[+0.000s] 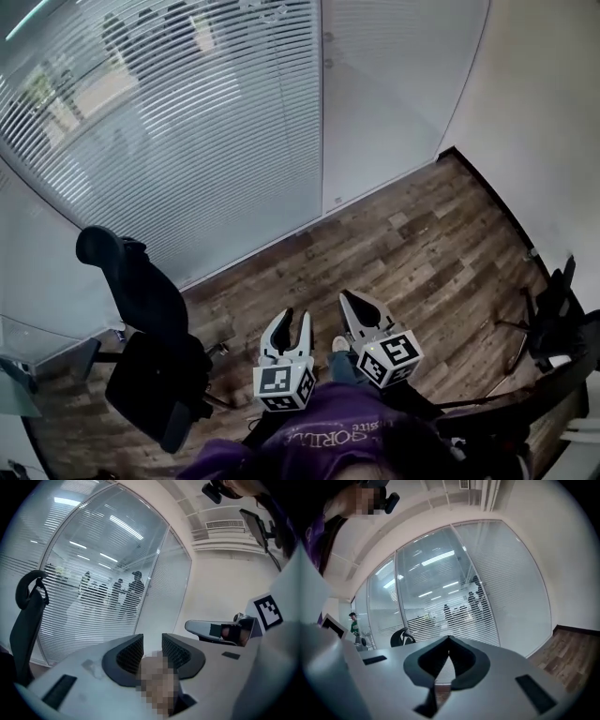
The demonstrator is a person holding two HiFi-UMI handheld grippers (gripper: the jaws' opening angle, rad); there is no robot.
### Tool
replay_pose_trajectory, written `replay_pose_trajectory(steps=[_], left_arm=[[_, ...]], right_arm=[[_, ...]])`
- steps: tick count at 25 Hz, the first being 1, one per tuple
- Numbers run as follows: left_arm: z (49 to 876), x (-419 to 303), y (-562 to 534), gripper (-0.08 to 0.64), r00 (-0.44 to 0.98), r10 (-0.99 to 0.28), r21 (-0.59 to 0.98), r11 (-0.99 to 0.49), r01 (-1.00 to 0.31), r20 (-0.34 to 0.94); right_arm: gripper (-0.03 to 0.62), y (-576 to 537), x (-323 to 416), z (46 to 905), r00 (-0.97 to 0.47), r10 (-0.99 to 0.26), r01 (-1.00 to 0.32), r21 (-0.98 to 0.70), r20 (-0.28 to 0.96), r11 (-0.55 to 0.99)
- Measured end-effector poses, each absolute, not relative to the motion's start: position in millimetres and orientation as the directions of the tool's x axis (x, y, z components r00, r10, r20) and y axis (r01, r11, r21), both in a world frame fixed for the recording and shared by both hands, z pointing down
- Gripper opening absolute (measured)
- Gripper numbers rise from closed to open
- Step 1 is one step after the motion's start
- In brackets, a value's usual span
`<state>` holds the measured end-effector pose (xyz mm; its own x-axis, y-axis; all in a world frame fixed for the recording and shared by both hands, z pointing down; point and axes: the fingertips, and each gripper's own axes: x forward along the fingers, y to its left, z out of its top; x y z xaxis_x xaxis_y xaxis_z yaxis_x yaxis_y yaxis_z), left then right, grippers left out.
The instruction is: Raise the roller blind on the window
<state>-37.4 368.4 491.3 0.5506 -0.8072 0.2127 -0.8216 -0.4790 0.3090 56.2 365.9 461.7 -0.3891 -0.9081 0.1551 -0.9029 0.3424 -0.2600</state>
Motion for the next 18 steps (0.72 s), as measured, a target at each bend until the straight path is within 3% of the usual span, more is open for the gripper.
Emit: replay_pose_trajectory(steps=[9,18], left_arm=[[485,15,295,0.124,0.462,-0.862,0.319,-0.386,-0.866,0.211],[490,-5,183,0.124,0.394,-0.893,0.313,-0.319,-0.895,0.217]], right_arm=[[-0.003,275,110,458,-0.469,-0.867,-0.870,-0.258,0.167,0.420],[-0.003,152,108,453,-0.487,-0.863,-0.863,-0.231,0.137,0.450]])
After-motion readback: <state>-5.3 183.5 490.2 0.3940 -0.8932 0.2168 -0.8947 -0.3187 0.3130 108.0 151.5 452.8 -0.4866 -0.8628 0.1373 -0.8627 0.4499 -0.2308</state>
